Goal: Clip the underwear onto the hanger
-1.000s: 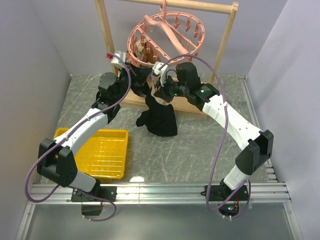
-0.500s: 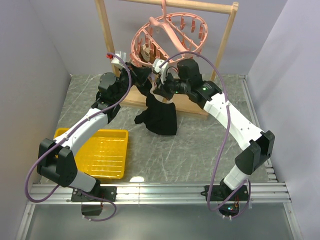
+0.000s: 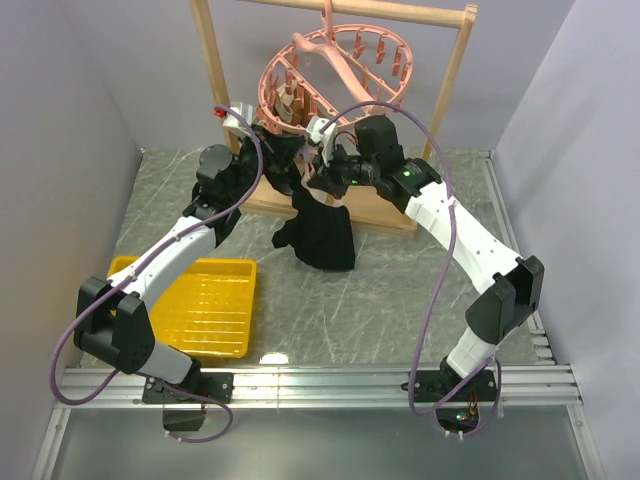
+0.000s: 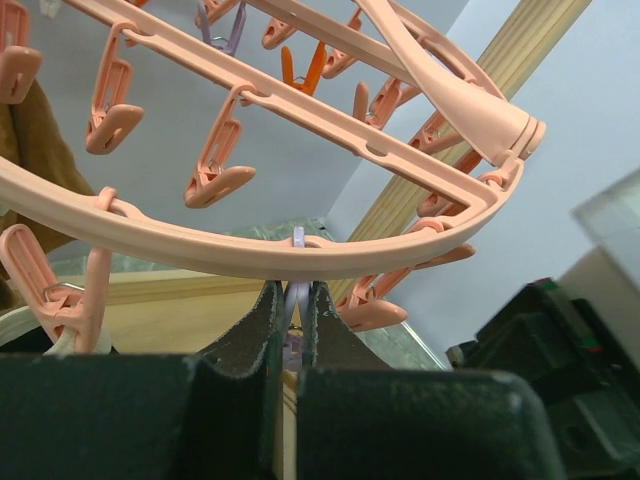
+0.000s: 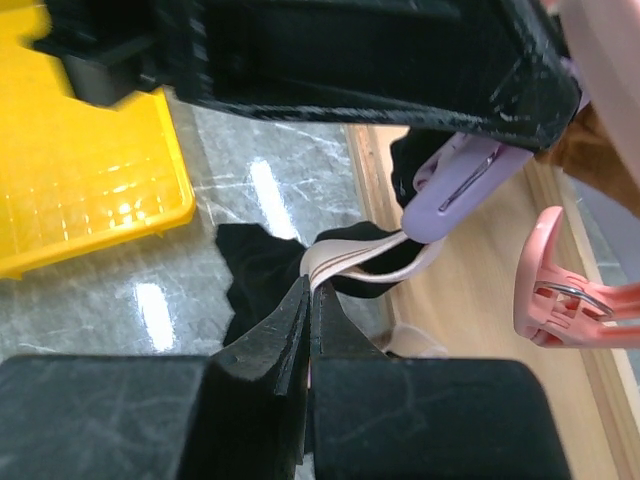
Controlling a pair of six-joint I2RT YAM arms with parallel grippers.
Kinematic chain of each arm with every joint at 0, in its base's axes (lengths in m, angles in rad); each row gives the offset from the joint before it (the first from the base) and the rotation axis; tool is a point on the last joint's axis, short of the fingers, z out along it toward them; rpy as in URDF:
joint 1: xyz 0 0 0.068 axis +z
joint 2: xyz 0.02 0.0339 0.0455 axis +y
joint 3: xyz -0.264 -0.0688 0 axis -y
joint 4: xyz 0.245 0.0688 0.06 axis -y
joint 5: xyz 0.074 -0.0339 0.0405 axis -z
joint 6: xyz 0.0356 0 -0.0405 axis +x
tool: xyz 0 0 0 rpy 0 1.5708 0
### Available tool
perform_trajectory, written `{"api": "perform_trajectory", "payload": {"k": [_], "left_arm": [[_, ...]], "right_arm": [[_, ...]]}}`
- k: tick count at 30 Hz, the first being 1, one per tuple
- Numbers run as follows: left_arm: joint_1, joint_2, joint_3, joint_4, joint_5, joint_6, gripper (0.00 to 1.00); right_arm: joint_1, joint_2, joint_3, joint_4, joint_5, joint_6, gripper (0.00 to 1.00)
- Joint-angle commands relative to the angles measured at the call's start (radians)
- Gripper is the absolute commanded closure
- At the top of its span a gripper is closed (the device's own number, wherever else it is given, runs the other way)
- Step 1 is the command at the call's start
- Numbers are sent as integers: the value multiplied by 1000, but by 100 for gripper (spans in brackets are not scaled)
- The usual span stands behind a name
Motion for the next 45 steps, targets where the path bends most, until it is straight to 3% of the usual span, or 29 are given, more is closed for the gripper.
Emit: {"api": "perform_trajectory", "payload": {"k": [1,45], "left_arm": [[-11,11,18,-39,62,-6,100],[-40,6,15,-85,7,82,100]], "right_arm": [[-13,13,61,13,-30,4,100],[-14,102,205,-58,54,76,100]]}}
